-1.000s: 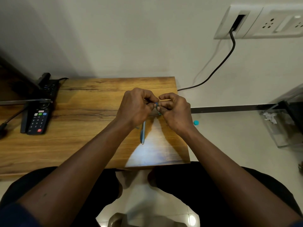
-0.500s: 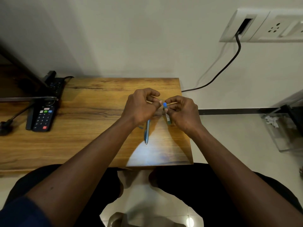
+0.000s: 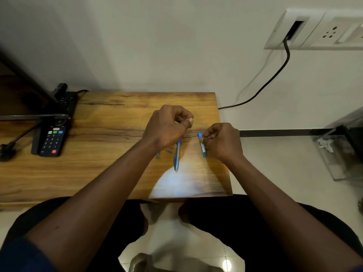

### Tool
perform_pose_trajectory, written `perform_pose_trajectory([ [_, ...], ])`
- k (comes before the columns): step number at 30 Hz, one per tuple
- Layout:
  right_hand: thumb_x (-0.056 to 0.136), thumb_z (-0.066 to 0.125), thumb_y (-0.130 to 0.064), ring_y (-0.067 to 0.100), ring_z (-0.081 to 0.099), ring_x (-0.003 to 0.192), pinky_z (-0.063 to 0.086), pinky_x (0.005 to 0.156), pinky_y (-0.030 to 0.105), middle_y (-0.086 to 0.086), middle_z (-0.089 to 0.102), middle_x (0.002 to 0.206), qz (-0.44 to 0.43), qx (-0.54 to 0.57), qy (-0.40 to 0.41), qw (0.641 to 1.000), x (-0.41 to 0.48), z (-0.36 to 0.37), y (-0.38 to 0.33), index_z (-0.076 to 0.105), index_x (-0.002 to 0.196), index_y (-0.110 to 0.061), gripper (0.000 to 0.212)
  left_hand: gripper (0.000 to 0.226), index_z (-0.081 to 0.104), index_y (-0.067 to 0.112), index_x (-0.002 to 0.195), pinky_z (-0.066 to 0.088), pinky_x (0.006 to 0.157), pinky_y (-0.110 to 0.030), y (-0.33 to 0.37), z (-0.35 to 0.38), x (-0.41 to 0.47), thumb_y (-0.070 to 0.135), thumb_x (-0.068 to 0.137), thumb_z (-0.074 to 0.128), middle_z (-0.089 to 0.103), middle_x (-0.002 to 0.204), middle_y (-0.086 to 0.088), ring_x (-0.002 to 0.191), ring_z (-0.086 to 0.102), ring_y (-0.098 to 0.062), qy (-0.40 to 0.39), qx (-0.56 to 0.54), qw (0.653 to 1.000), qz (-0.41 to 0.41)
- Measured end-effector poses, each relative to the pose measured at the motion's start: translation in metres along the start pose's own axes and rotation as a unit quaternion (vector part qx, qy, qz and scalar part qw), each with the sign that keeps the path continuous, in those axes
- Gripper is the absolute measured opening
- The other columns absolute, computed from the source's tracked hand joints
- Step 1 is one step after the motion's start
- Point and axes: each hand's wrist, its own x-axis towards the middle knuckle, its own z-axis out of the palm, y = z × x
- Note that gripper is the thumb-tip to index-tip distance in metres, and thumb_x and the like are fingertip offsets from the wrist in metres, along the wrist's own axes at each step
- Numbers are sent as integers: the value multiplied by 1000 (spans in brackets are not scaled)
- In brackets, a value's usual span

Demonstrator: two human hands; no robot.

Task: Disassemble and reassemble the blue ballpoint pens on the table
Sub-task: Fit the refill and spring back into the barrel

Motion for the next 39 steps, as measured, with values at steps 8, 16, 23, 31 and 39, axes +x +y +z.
perform_pose_trajectory([
  [8, 85, 82, -18, 13, 71, 79, 62, 75, 37, -3, 72, 80, -3, -28, 12, 1000, 0, -1, -6, 69, 74, -22, 18, 9, 78, 24, 102, 64, 81, -43, -4, -10, -2, 25, 97, 70, 77, 87, 12, 77, 74, -2, 12, 0, 1000, 18],
  [16, 89, 75, -45, 7, 62, 71, 47, 59, 25, -8, 65, 73, -32, 8, 49, 998, -8, -1, -28, 67, 79, -20, 28, 15, 78, 24, 107, 56, 77, -28, -20, -28, -8, 30, 94, 75, 74, 91, 14, 88, 69, -1, 18, 69, 997, -5],
  [23, 86, 79, -29, 9, 64, 71, 59, 70, 36, -8, 67, 72, -53, -13, 3, 999, -11, 17, -45, 69, 78, -22, 14, 22, 76, 28, 108, 54, 74, -28, -33, -33, -22, 29, 87, 83, 70, 81, 16, 81, 67, 0, -46, 173, 983, -43],
  [31, 84, 81, -26, 7, 64, 67, 52, 60, 27, -7, 67, 70, -51, -43, -29, 997, -18, 32, -51, 67, 76, -18, 17, 25, 74, 31, 106, 57, 83, -33, -40, -28, -32, 25, 84, 85, 69, 81, 18, 87, 68, -6, -86, 225, 969, -48],
  [39, 79, 84, -21, 15, 64, 72, 53, 63, 33, -2, 66, 78, -48, -74, -73, 993, -24, 39, -52, 58, 86, -19, 27, 29, 72, 26, 110, 45, 66, -17, -46, -23, -39, 20, 85, 84, 67, 85, 14, 82, 64, -3, -79, 223, 971, -24],
])
